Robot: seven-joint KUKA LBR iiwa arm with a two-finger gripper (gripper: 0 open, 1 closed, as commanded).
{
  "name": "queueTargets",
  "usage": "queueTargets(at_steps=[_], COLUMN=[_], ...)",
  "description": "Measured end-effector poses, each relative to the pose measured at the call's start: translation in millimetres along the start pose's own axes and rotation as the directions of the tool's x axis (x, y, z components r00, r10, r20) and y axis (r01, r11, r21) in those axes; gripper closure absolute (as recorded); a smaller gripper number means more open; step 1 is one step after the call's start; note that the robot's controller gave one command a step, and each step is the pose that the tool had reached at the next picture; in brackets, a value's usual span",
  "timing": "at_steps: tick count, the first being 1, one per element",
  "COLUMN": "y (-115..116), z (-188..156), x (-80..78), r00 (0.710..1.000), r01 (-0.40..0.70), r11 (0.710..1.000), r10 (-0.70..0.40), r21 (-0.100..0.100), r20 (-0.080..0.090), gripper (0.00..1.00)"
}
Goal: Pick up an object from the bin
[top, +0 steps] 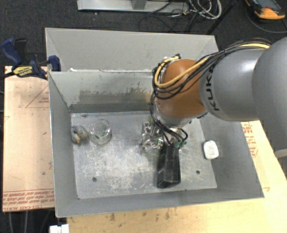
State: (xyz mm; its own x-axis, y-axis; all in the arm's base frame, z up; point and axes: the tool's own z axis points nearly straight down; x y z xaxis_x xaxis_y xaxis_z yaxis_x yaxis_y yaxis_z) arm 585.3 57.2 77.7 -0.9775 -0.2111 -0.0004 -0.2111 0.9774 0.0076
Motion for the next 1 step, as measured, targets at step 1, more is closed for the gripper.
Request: queueTargets(at_steps=[1], y=[-2.6], z=[-0.8], x=[-4.8], r00=[1.000], r01=[-0.002], r11=[1.000], r10=[0.002], r21=[0.006], r20=[0.027], gripper=[0.00])
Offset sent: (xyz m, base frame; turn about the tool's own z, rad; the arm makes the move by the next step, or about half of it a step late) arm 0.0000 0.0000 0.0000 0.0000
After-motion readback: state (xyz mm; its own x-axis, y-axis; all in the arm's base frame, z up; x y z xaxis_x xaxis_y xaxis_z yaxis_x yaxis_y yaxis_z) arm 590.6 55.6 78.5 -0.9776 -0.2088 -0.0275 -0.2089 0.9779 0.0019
